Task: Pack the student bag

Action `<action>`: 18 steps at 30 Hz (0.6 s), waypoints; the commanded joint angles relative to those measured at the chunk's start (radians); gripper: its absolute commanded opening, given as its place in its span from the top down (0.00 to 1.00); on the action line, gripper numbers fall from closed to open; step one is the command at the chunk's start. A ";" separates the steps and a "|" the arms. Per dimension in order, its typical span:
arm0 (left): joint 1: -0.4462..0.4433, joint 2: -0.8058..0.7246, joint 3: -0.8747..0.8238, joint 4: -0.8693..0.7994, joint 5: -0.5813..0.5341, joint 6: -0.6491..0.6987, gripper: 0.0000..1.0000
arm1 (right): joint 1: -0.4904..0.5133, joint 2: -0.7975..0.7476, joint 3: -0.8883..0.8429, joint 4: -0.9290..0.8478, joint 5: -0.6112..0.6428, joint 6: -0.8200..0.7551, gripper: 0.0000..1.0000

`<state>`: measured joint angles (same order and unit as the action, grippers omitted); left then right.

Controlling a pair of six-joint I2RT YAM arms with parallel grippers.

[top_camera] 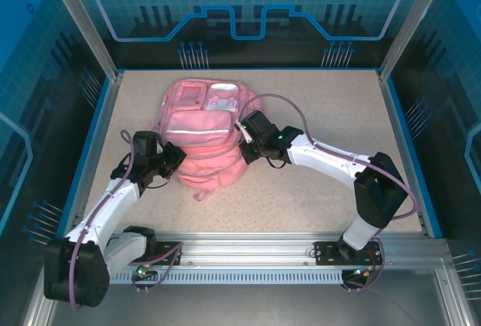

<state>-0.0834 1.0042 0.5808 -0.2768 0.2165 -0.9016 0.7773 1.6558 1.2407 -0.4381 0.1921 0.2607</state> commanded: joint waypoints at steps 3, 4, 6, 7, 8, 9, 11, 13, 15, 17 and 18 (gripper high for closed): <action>0.007 -0.033 0.016 -0.185 0.009 0.139 1.00 | -0.102 -0.011 0.062 -0.057 0.089 0.030 1.00; 0.007 -0.035 0.016 -0.199 0.017 0.151 1.00 | -0.113 0.001 0.076 -0.062 0.079 0.038 1.00; 0.007 -0.040 0.014 -0.219 0.029 0.167 1.00 | -0.135 0.028 0.107 -0.071 0.068 0.049 1.00; 0.007 -0.042 0.012 -0.229 0.034 0.174 1.00 | -0.147 0.044 0.126 -0.078 0.059 0.056 1.00; 0.007 -0.045 0.013 -0.238 0.037 0.179 1.00 | -0.157 0.063 0.146 -0.087 0.056 0.064 1.00; 0.007 -0.046 0.013 -0.244 0.040 0.186 1.00 | -0.166 0.078 0.162 -0.092 0.052 0.069 1.00; 0.007 -0.047 0.013 -0.252 0.049 0.195 1.00 | -0.184 0.115 0.206 -0.118 0.053 0.086 1.00; 0.008 -0.046 0.014 -0.252 0.060 0.203 1.00 | -0.199 0.154 0.258 -0.157 0.062 0.114 1.00; 0.009 -0.045 0.014 -0.252 0.070 0.211 1.00 | -0.214 0.196 0.318 -0.216 0.080 0.158 1.00; 0.008 -0.044 0.016 -0.252 0.079 0.219 1.00 | -0.228 0.240 0.380 -0.272 0.085 0.196 1.00; 0.008 -0.044 0.017 -0.252 0.086 0.225 1.00 | -0.235 0.254 0.397 -0.284 0.087 0.209 1.00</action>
<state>-0.0822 0.9730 0.5865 -0.3851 0.2874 -0.7555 0.6193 1.8790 1.5597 -0.6342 0.1299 0.3771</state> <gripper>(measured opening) 0.059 0.058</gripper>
